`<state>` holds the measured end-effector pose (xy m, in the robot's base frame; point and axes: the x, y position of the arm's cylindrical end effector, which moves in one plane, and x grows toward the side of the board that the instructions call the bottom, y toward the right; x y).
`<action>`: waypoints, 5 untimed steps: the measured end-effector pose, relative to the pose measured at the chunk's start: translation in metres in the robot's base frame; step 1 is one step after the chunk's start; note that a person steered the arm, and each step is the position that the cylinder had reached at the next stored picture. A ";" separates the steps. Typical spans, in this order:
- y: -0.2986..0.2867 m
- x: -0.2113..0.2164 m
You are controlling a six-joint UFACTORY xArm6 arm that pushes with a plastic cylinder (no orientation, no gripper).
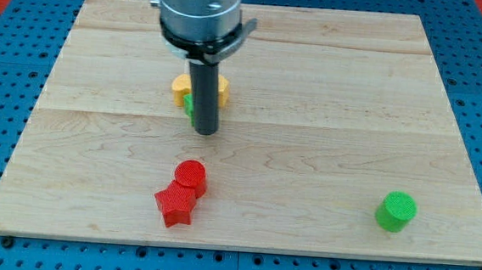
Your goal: Move the red circle below the yellow hexagon
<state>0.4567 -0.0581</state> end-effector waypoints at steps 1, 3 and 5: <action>-0.009 -0.025; 0.009 -0.006; 0.051 0.082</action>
<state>0.5388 -0.0068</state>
